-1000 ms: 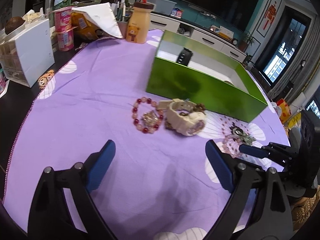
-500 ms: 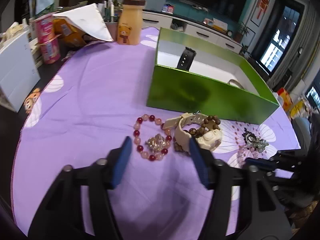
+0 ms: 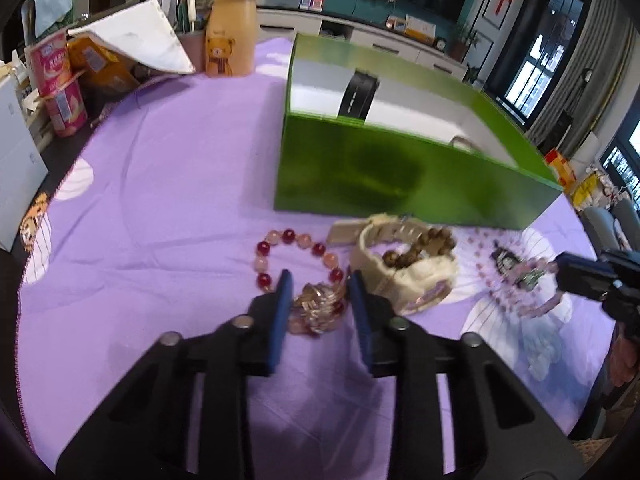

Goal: Organize jewelry
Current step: 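Grasp the small gold charm with the left tool while the right tool grasps the pink bead bracelet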

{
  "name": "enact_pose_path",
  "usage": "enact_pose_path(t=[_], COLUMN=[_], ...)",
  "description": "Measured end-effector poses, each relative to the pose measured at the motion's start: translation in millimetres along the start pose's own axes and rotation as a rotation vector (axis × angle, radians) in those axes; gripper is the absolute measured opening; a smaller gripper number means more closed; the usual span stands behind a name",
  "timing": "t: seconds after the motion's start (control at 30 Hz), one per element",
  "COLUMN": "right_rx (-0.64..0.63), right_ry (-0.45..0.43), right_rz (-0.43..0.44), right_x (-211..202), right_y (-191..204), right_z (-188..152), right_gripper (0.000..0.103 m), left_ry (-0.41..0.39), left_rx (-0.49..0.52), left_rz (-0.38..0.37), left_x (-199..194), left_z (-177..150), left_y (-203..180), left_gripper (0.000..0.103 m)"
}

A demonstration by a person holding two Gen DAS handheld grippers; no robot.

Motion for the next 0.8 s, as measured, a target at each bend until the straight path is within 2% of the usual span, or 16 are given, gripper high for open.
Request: enact_pose_path(t=[0.03, 0.07, 0.5, 0.8], right_rx=[-0.001, -0.004, -0.013, -0.018], right_ry=[0.001, 0.001, -0.040, -0.076], right_rz=[0.000, -0.002, 0.024, 0.045], right_x=[0.5, 0.2, -19.1, -39.7], right_y=[0.7, 1.3, 11.5, 12.1], right_z=[0.0, -0.2, 0.7, -0.7], right_gripper=[0.007, 0.007, 0.007, 0.007], left_ry=[-0.005, -0.006, -0.093, -0.085], left_rx=[-0.002, -0.014, -0.091, -0.094], left_rz=[-0.004, -0.005, -0.008, 0.008], left_x=[-0.8, -2.0, -42.2, -60.6], left_z=[-0.9, -1.4, -7.0, -13.0], left_y=[-0.1, 0.6, -8.4, -31.8], left_gripper=[0.027, 0.021, 0.021, 0.021])
Point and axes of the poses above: each gripper's, at about its wrist camera, not at the fingertips, and x roughly the way its jaws point, y to its left, z to its top, the point moved 3 cm from there along x, roughly the way its jaws point, and after that the axes turned 15 degrees about x, right-handed, at the moved point
